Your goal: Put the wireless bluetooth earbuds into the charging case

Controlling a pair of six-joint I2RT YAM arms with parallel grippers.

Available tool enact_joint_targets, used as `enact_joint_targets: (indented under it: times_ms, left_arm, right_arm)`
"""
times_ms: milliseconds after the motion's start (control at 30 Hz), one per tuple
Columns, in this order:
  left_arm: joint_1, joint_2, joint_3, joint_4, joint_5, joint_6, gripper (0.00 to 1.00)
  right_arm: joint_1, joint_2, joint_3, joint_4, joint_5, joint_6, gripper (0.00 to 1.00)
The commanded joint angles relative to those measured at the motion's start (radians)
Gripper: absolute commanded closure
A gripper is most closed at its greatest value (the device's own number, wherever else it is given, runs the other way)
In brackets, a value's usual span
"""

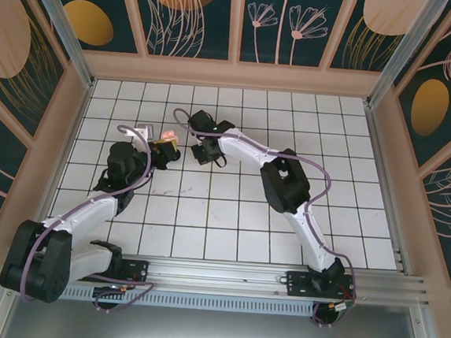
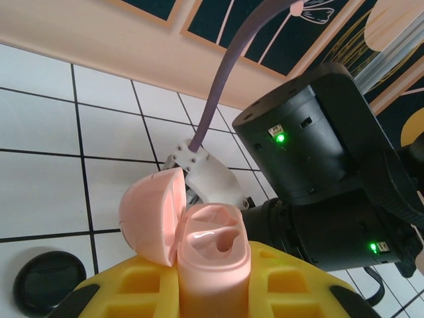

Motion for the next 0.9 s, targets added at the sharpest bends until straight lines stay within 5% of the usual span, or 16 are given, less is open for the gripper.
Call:
enact_joint_targets:
  times_ms: [0,300,867]
  left_arm:
    - [0.007,-0.041,0.049,-0.028,0.036,0.039,1.00]
    - [0.008,-0.082,0.094,-0.091,0.094,0.100,1.00]
    - [-0.083,-0.089,-0.079,0.210,0.032,0.247,1.00]
  right_arm:
    - [-0.009,-0.011,0.055,-0.017,0.020,0.037,0.81]
    - [-0.029,-0.132,0.013,-0.002,0.069,0.072,0.82]
    - [-0.055,-0.495,-0.266,0.080,0.197,0.099,0.82]
